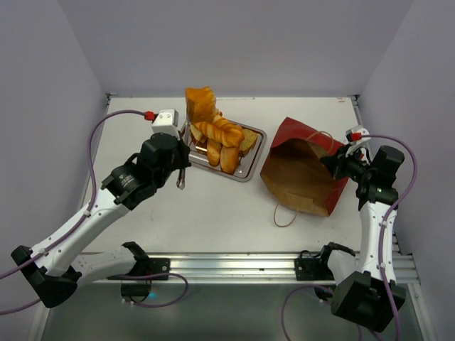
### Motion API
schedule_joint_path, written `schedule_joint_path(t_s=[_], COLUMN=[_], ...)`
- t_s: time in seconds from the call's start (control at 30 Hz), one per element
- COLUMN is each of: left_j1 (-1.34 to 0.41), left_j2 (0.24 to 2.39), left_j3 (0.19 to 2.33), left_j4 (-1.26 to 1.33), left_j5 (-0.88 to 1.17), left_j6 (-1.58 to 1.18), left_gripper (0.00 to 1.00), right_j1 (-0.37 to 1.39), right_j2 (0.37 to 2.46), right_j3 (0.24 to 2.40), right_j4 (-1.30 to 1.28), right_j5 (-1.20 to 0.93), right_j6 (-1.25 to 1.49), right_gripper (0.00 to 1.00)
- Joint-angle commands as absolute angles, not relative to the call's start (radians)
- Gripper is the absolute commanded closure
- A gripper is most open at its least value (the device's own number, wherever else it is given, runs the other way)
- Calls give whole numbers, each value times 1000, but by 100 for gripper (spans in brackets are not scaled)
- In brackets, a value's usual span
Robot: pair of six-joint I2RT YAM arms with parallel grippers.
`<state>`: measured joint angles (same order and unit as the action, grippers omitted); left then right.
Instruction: Take the fake bread out of the paper bag
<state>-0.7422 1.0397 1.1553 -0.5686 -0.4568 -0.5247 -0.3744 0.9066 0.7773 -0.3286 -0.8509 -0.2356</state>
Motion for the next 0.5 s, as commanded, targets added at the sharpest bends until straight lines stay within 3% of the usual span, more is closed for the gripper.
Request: schedule_joint_path(t_s=[0.0, 0.47], left_j1=[-692, -468], left_j2=[1045, 1077], left_j3=[1163, 922], left_j4=[-503, -355], left_j5=[-557, -422], left_j6=[-607, -727], left_gripper=[100, 100], right_j1=[-379, -379], right_j2=[885, 876], right_j3=[785, 781], right_j4=[-302, -305], right_j5=[-857, -864], right_j6=[-227, -233], right_gripper=[98, 98])
